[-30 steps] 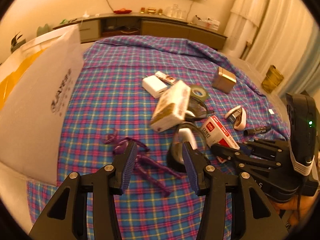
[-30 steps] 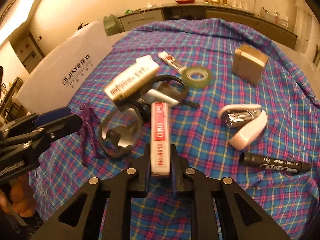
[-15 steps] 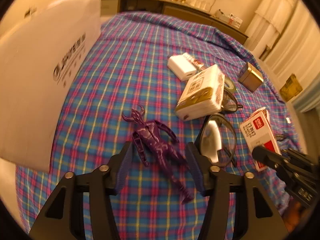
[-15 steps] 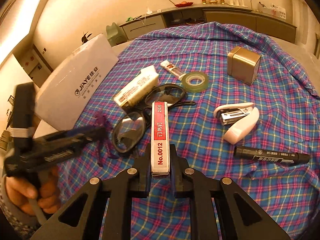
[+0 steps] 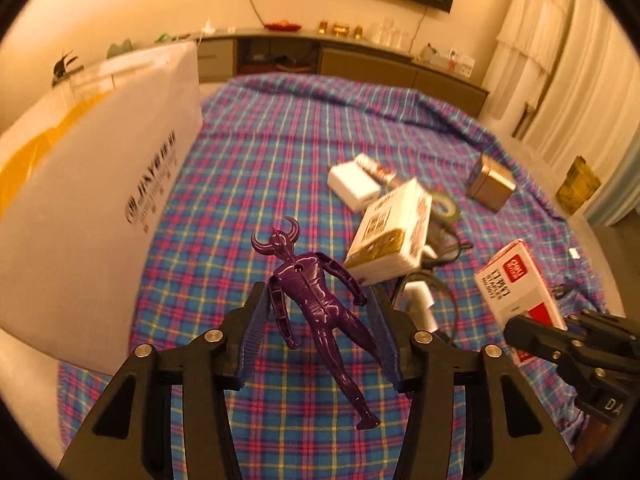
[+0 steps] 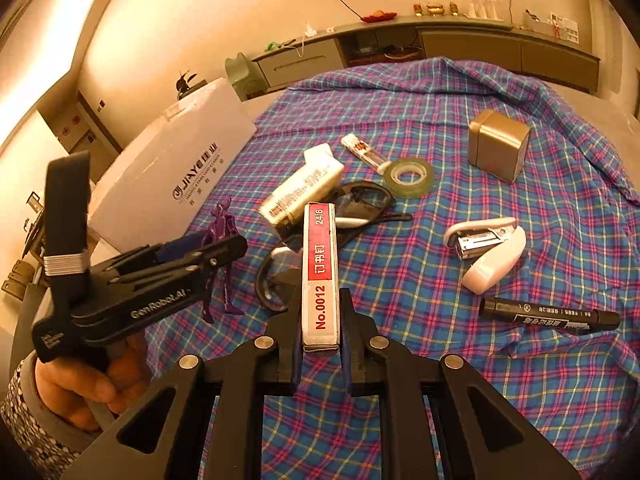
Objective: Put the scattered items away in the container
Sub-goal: 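Carry the figure and staple box in both grippers over to the white cardboard box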
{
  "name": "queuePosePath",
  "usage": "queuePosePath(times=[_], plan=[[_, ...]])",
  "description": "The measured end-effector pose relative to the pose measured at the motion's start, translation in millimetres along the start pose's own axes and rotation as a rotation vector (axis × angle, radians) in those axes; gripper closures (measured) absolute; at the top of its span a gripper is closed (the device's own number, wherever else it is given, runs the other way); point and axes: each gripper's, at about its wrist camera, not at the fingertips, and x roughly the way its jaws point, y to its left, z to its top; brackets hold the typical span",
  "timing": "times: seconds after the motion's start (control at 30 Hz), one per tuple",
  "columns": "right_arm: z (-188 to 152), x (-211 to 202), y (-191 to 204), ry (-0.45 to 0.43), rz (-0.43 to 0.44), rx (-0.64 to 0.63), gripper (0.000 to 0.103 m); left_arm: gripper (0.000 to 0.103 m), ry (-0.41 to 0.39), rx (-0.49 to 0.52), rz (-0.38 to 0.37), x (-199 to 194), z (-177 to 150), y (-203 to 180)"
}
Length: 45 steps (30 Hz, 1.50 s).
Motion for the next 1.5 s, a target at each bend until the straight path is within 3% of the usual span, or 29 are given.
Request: queuePosePath(times=[0.53,0.9,1.5], plan=[[-4,-29,46,-0.095,0.025,-0.103,0.087,0.051,-0.163,-0.037,-0.044,-81,17,30],[4,-44,77,-0.133,0.059,-0.063,0.087,0.051,-0.239,-0.105,-0.084,-116,30,61],[28,-39,144,-0.122,0.130,-0.117,0.087,0.051,-0.274,-0.169,-0.105,-129,52,121]])
